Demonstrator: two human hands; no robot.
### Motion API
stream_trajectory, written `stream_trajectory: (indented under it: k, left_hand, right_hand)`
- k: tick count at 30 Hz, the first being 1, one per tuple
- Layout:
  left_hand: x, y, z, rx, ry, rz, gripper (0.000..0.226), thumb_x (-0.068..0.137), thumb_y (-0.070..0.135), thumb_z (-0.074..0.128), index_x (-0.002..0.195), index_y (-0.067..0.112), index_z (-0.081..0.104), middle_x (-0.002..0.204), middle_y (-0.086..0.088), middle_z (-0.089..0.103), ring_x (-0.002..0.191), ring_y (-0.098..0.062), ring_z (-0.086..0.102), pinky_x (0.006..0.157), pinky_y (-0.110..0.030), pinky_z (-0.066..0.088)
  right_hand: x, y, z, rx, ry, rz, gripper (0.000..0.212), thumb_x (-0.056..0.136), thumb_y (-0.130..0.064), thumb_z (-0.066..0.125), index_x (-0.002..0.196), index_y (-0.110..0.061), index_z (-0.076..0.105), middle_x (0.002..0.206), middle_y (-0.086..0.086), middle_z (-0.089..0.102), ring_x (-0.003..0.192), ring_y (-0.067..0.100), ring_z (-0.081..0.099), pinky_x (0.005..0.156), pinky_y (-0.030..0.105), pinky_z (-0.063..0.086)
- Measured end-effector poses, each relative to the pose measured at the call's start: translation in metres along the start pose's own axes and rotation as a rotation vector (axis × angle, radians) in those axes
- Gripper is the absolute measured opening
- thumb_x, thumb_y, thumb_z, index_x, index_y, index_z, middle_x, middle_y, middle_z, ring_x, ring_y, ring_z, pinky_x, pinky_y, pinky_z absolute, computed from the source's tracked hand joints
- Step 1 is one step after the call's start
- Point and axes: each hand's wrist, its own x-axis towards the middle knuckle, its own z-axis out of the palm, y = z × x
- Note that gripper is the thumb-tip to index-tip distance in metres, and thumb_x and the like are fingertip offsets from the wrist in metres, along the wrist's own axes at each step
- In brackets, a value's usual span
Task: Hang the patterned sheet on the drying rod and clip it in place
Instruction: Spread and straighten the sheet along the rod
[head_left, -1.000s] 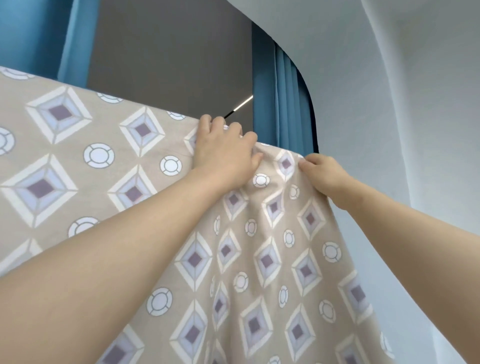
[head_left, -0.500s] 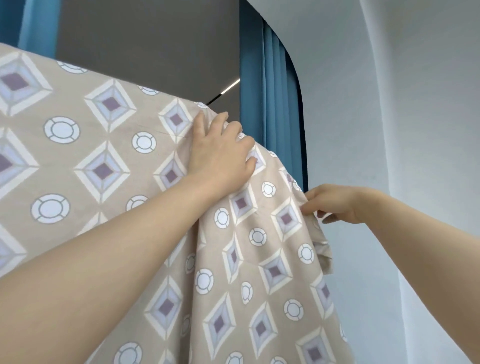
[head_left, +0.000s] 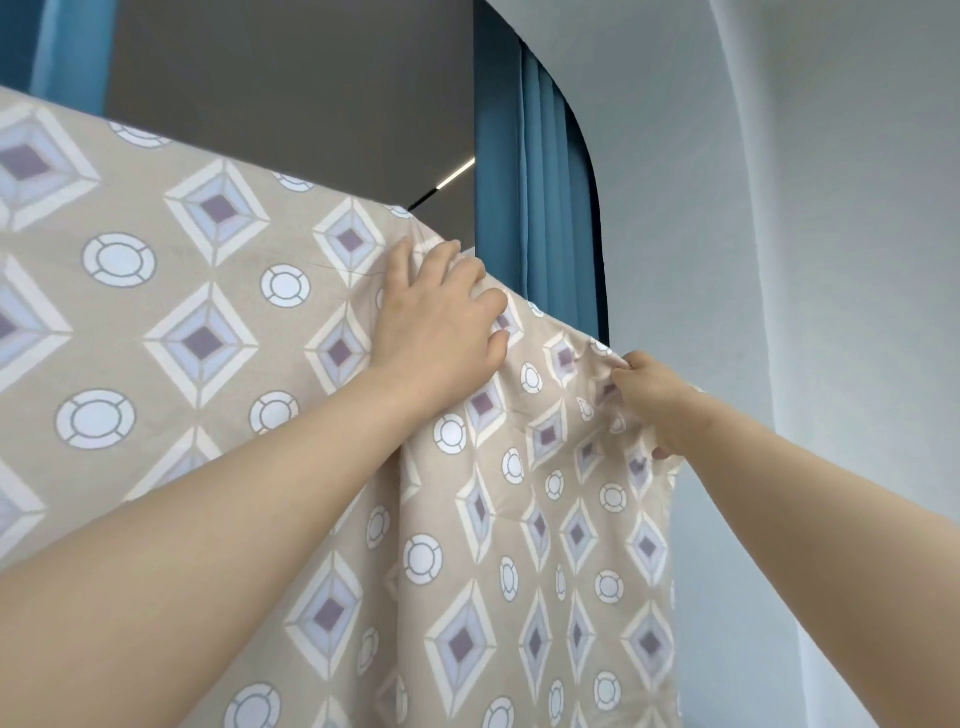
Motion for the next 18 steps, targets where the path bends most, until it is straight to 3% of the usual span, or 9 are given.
stream_trajectory:
  k: [2,5,7,9,11,12,14,16,18]
  left_hand:
    - [-0.001,0.001,0.001,0.012,0.004,0.009,0.034,0.091,0.036,0.043,0.115,0.022,0.063,0.135,-0.002,0.046,0.138,-0.025,0.025,0.112,-0.051,0.001]
    - [-0.003,0.001,0.005,0.027,0.003,0.019,0.031,0.089,0.035,0.047,0.110,0.021,0.066,0.132,-0.004,0.050,0.136,-0.027,0.029,0.111,-0.053,0.005]
    - [-0.004,0.002,0.007,0.046,0.006,0.028,0.031,0.088,0.035,0.048,0.107,0.020,0.067,0.128,-0.005,0.053,0.134,-0.028,0.033,0.110,-0.055,0.010]
    - [-0.006,0.004,0.008,0.043,-0.019,0.030,0.032,0.089,0.038,0.047,0.109,0.021,0.066,0.129,-0.003,0.052,0.134,-0.027,0.032,0.109,-0.055,0.011]
    - [-0.006,0.005,0.009,0.016,-0.029,0.027,0.033,0.090,0.039,0.045,0.112,0.023,0.063,0.133,-0.001,0.047,0.134,-0.025,0.028,0.110,-0.053,0.010]
    - [-0.006,0.004,0.009,-0.008,-0.015,0.026,0.033,0.089,0.039,0.045,0.111,0.023,0.063,0.133,-0.001,0.047,0.133,-0.025,0.030,0.109,-0.051,0.012]
    - [-0.008,-0.001,0.006,-0.056,0.050,0.022,0.035,0.083,0.039,0.044,0.105,0.021,0.065,0.126,-0.005,0.053,0.125,-0.029,0.041,0.102,-0.047,0.024]
    - [-0.011,-0.009,0.003,-0.135,0.156,0.002,0.038,0.078,0.037,0.043,0.101,0.018,0.066,0.119,-0.009,0.059,0.114,-0.033,0.052,0.092,-0.044,0.036]
    - [-0.019,-0.016,0.001,-0.213,0.199,-0.019,0.036,0.077,0.032,0.046,0.100,0.015,0.067,0.114,-0.011,0.062,0.106,-0.035,0.057,0.086,-0.044,0.043]
  right_hand:
    - [0.001,0.005,0.003,0.049,0.012,0.030,0.020,0.095,-0.018,0.036,0.105,-0.013,0.052,0.089,0.009,0.051,0.074,0.025,0.047,0.074,0.043,0.048]
    - [-0.002,0.008,0.000,0.091,-0.052,0.000,0.006,0.090,-0.020,0.050,0.091,-0.014,0.049,0.081,0.007,0.050,0.064,0.021,0.044,0.060,0.029,0.045]
    - [-0.002,0.011,-0.005,-0.059,-0.131,-0.042,0.014,0.083,-0.016,0.061,0.094,-0.010,0.053,0.076,0.008,0.048,0.056,0.019,0.039,0.049,0.024,0.036]
    - [-0.002,0.010,-0.004,-0.261,-0.142,-0.068,0.015,0.082,-0.015,0.060,0.096,-0.009,0.057,0.070,0.008,0.048,0.048,0.019,0.036,0.042,0.021,0.032]
    - [0.003,0.008,0.000,-0.262,-0.030,-0.054,0.012,0.085,-0.012,0.048,0.093,-0.007,0.056,0.068,0.009,0.050,0.047,0.021,0.043,0.039,0.024,0.042]
    - [0.006,0.005,0.004,-0.185,0.025,-0.022,0.014,0.086,-0.008,0.041,0.091,-0.006,0.053,0.068,0.012,0.053,0.049,0.024,0.049,0.043,0.031,0.051]
    - [0.010,-0.003,0.011,0.073,0.087,0.072,0.016,0.089,-0.004,0.034,0.093,-0.006,0.049,0.064,0.016,0.056,0.050,0.027,0.056,0.050,0.040,0.055]
    - [0.015,-0.015,0.019,0.427,0.108,0.183,0.018,0.094,-0.009,0.032,0.093,-0.008,0.050,0.056,0.016,0.056,0.044,0.024,0.056,0.044,0.035,0.053]
    - [0.019,-0.023,0.032,0.565,0.085,0.189,0.027,0.097,-0.024,0.034,0.090,-0.007,0.055,0.064,0.013,0.060,0.053,0.024,0.059,0.056,0.034,0.055]
